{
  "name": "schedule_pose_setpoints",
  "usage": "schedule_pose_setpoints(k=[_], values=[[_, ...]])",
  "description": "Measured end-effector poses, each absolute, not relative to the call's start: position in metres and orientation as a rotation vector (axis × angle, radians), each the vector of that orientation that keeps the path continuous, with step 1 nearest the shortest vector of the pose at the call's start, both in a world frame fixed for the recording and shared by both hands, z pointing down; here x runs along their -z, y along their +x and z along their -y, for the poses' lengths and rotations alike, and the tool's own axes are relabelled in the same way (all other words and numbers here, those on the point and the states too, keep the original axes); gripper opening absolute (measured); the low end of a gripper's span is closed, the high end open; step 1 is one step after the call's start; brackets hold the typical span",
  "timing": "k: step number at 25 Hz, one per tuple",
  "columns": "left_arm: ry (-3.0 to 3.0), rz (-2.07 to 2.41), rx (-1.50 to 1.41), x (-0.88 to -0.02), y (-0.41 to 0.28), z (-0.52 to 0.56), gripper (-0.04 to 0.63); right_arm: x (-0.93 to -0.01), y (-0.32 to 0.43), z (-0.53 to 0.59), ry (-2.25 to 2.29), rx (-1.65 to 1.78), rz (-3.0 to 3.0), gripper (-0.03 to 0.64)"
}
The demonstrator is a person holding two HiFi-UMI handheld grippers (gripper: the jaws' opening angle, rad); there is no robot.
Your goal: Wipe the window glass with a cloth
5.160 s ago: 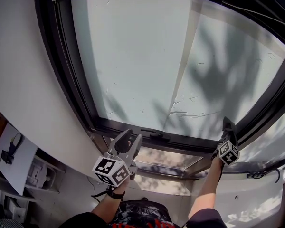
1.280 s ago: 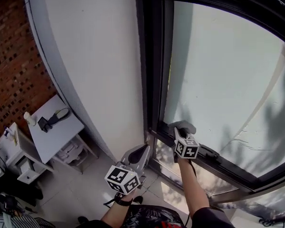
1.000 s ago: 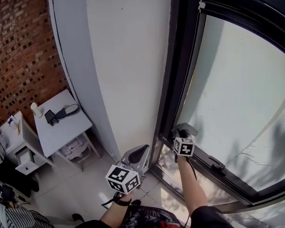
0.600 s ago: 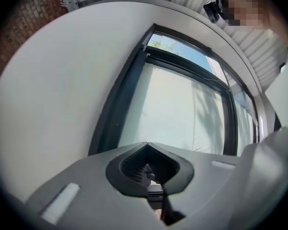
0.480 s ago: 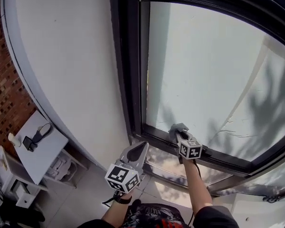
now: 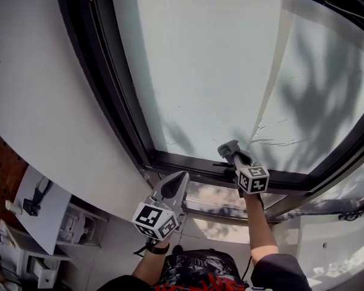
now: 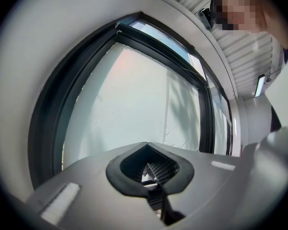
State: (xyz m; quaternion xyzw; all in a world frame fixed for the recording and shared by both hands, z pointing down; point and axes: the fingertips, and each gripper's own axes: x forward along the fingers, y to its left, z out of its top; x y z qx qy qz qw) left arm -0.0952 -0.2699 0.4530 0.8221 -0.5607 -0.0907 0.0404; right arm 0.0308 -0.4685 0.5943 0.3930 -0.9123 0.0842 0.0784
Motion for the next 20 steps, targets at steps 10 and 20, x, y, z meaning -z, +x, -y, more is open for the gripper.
schedule_pose_setpoints(k=[10, 20], values=[[2.613, 1.512, 0.232, -0.465, 0.000, 0.304, 0.000, -0.620, 0.237, 0.491, 1.537, -0.410, 2.601, 0.020], [2.625, 1.468, 0.185, -0.472, 0.037, 0.316, 0.000, -0.621, 0.427, 0.498, 2.135, -0.621, 2.268, 0.018]])
